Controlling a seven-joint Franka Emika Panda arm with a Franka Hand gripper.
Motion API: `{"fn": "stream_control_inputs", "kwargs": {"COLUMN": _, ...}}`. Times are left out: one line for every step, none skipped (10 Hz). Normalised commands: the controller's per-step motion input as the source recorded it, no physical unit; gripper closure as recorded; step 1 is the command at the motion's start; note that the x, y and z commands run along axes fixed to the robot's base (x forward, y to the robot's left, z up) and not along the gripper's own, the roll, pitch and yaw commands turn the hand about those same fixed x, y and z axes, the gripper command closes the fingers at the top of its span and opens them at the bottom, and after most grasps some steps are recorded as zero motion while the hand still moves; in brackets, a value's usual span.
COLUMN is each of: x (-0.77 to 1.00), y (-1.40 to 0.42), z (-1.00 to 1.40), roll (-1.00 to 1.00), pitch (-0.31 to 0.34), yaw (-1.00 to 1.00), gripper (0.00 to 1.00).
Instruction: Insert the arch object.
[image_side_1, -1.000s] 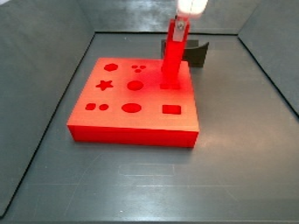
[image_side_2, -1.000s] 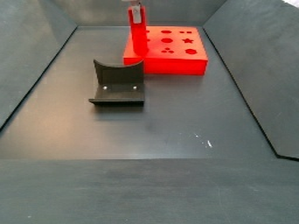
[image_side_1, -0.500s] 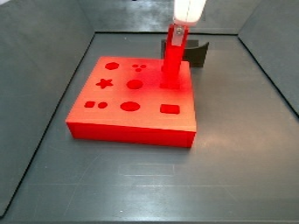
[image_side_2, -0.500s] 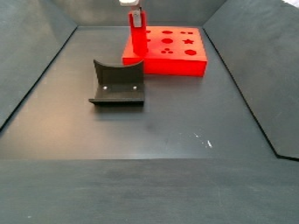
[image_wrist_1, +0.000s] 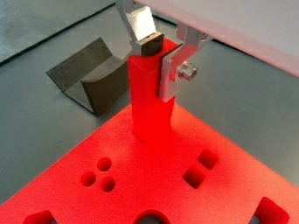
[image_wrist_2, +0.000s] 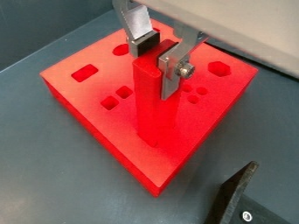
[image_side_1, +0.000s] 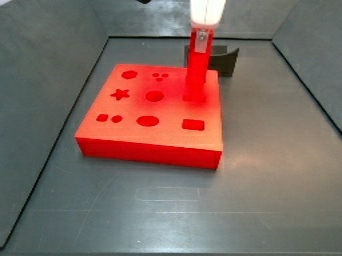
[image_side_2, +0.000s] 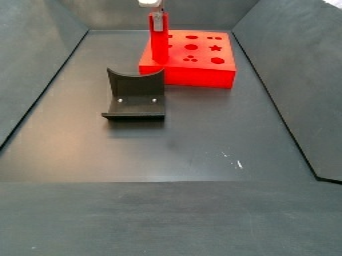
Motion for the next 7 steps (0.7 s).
{"fn": "stream_control_inputs", "kwargs": {"x": 0.00, "y": 0.00, "z": -0.13, "roll": 0.00, "pitch": 0.000, "yaw": 0.00, "gripper": 1.00}}
{"fn": "stream_control_inputs", "kwargs": {"x": 0.02, "y": 0.00, "z": -0.34, "roll": 0.00, "pitch": 0.000, "yaw": 0.00, "gripper": 1.00}}
{"fn": "stream_control_inputs", "kwargs": {"x": 0.00, "y": -0.04, "z": -0.91, "roll": 0.00, "pitch": -0.164, "yaw": 0.00, "gripper": 1.00}}
{"fn": "stream_control_inputs", "kwargs": {"x": -0.10, "y": 0.00, "z": -0.96, "roll": 0.00, "pitch": -0.163, "yaw": 0.00, "gripper": 1.00}}
{"fn": "stream_control_inputs", "kwargs": {"x": -0.10, "y": 0.00, "z": -0.96, "roll": 0.00, "pitch": -0.160, "yaw": 0.00, "gripper": 1.00}}
{"fn": "stream_control_inputs", "kwargs": {"x": -0.15, "y": 0.00, "z": -0.98, "roll": 0.00, "pitch": -0.150, "yaw": 0.01, "gripper": 1.00}}
{"fn": "stream_control_inputs", "kwargs": {"x": 0.00, "y": 0.00, "z": -0.55, "roll": 0.00, "pitch": -0.080, "yaw": 0.00, "gripper": 1.00}}
